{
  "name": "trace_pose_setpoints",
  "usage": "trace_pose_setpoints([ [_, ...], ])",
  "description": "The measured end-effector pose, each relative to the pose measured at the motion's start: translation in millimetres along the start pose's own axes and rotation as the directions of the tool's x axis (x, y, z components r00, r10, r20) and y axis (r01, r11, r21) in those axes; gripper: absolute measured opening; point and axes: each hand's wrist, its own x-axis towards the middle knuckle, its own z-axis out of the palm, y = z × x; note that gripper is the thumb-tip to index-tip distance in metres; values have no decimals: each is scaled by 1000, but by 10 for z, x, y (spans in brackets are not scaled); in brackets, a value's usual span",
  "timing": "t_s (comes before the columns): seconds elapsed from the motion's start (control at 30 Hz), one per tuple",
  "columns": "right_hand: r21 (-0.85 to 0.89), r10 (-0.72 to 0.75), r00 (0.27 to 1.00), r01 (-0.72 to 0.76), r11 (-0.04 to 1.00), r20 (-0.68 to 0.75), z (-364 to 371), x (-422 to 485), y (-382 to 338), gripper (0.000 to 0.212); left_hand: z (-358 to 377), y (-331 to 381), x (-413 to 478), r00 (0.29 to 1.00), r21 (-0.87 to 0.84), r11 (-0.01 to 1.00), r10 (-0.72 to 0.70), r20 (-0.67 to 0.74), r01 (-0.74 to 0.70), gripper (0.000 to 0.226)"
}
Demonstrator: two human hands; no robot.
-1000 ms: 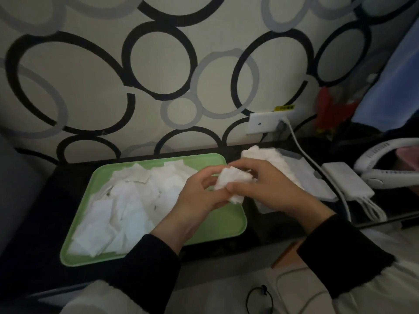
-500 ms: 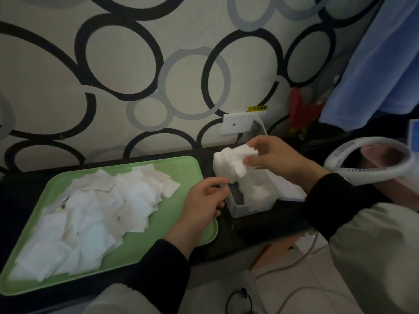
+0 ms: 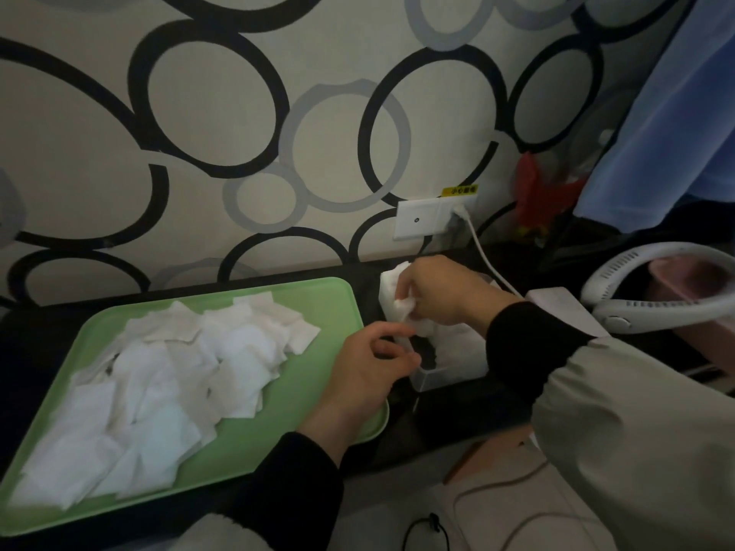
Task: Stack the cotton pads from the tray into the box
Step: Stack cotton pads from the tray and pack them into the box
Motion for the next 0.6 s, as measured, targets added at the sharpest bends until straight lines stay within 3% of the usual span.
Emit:
trace_pose_setpoints([
  [0.13,18,60,994,-59,998,-90,111,12,29,40,-11,-7,4,1000,9,1000,-3,4,3,31],
  [0.33,280,66,987,-23,960,-144,64,-173,142,37,-83,70,-27,999,-28,999,-37,27,38,29],
  [0.6,491,110,934,76,868,-340,11,-539,-305,25,-664,160,-252,988,32,997,-71,-136,76,16],
])
